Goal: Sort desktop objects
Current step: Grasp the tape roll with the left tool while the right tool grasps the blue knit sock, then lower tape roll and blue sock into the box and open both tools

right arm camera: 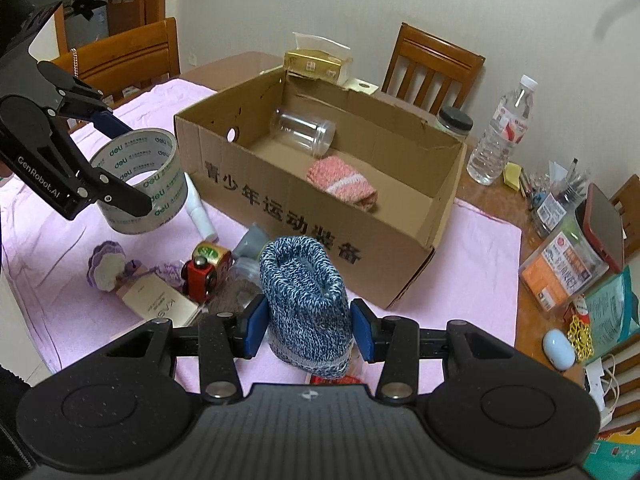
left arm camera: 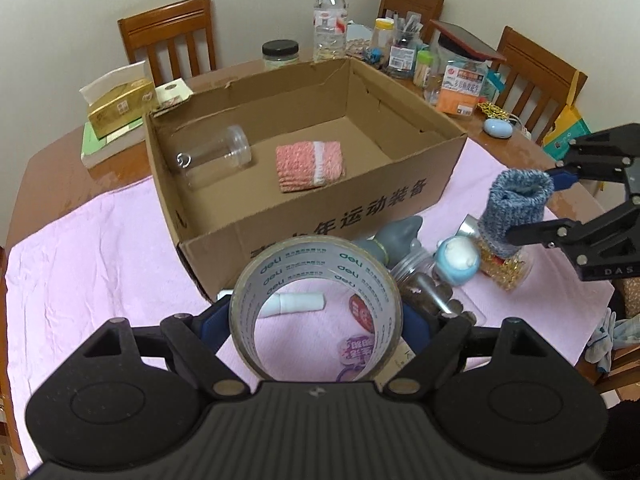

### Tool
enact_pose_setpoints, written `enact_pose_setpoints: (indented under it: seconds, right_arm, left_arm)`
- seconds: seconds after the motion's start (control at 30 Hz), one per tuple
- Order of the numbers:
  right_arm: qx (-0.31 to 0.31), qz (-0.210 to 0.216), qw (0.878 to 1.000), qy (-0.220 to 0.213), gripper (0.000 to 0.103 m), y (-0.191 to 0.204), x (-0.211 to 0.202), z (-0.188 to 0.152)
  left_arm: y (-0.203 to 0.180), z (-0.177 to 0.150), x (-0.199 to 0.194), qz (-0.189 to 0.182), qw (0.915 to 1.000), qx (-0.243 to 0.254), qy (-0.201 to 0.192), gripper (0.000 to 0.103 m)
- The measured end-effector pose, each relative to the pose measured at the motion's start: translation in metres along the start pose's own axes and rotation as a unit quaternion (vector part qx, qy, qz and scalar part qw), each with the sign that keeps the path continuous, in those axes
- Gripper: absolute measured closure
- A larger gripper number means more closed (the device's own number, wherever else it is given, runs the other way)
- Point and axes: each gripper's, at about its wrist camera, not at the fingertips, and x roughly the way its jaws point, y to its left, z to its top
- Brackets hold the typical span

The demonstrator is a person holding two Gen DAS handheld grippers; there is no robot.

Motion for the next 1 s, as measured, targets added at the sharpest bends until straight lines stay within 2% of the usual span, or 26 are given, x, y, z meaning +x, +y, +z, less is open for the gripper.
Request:
enact_pose_setpoints:
  seconds: [0.67, 1.0]
  right_arm:
    - [-0.048, -0.009, 0.998, -0.041, 0.053, -0.007, -0.004, 0.046]
    - [-0.062, -0.019, 0.997, -0.05, 0.053, -0.019, 0.006, 0.078]
  left_arm:
    - [-0.005, 0.045, -0.02, 0.017, 0.998, 0.044, -0.043, 0.019]
    - [0.006, 0.069, -0.011, 0.03, 0.9967, 0.056, -0.051, 0.019]
